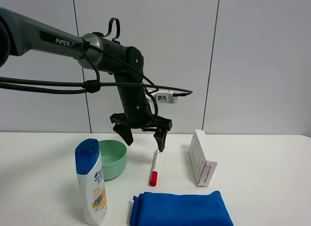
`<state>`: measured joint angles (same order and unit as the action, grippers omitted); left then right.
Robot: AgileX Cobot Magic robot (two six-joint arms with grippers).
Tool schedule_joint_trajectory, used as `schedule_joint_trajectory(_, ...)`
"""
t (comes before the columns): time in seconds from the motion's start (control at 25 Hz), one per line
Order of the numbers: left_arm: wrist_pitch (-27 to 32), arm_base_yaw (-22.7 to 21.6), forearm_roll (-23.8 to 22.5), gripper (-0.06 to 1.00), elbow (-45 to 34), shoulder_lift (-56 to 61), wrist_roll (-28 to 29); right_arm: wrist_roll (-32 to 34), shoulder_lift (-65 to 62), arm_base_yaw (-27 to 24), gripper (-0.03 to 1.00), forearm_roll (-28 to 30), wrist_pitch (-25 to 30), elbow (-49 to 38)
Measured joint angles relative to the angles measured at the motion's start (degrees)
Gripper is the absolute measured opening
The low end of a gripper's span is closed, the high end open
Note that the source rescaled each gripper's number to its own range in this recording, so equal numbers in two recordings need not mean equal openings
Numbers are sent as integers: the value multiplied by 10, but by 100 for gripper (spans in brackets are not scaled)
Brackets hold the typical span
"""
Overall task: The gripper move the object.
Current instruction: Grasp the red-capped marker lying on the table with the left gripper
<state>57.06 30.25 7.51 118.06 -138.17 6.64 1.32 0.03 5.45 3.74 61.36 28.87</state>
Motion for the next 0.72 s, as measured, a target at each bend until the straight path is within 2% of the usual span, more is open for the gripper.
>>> schedule_joint_trajectory(0.72, 2, 44, -3, 89, 4, -14, 0, 0, 0, 0, 100, 0, 0, 0)
